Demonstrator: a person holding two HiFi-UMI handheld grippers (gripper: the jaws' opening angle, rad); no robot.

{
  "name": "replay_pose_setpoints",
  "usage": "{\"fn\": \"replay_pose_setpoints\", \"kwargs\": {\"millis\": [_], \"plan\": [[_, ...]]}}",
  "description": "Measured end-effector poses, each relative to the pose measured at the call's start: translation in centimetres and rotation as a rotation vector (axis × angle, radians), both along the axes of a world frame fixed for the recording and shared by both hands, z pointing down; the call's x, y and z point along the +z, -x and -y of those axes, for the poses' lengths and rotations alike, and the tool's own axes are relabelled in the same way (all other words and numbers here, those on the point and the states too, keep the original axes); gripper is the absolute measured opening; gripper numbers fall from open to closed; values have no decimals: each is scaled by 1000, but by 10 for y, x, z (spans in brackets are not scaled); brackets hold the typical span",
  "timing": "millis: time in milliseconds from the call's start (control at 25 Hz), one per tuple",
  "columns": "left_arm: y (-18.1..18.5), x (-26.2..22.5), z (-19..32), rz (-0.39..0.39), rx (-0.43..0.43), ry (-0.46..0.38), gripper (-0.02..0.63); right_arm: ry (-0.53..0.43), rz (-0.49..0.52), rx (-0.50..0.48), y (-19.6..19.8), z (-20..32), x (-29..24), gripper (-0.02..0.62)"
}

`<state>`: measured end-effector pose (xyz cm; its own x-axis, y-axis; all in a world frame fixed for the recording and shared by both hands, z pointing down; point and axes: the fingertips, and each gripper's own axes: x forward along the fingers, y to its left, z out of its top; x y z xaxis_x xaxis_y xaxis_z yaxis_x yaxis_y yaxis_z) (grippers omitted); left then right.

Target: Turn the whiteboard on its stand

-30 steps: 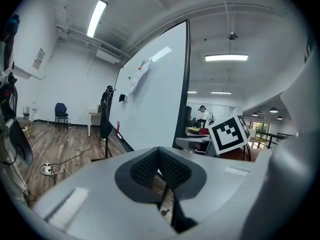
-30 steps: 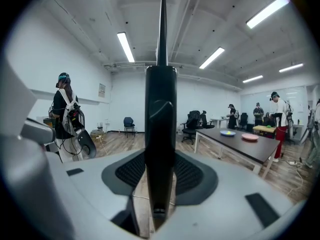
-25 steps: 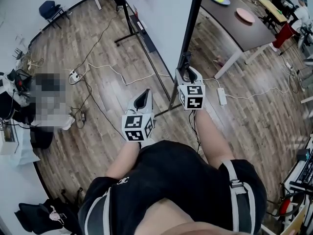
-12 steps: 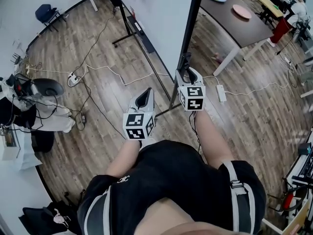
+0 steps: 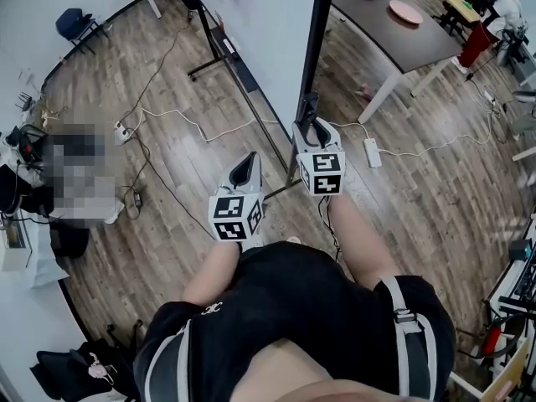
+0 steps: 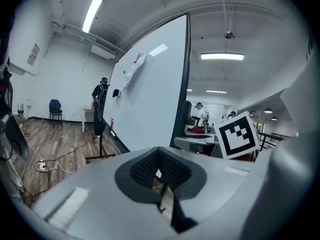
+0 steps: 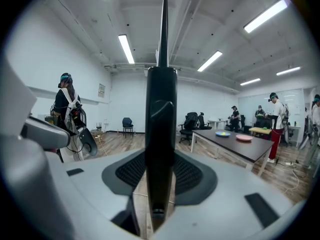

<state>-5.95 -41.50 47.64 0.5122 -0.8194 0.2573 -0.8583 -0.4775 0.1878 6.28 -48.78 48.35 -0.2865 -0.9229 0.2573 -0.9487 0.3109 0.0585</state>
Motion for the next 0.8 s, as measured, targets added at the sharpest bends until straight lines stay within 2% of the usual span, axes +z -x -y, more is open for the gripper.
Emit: {"fn": "replay_pose_setpoints", "kwargs": {"millis": [280, 560, 800], "plan": [[-30, 11, -24, -3, 7, 32, 9, 1, 5, -15, -21, -34, 0, 175], [-66, 10, -41, 16, 102, 26, 9, 10, 15, -11, -44, -74, -2, 175], [-80, 7, -58, 7, 160, 14, 9, 17, 28, 16, -68, -110, -1, 175]]}}
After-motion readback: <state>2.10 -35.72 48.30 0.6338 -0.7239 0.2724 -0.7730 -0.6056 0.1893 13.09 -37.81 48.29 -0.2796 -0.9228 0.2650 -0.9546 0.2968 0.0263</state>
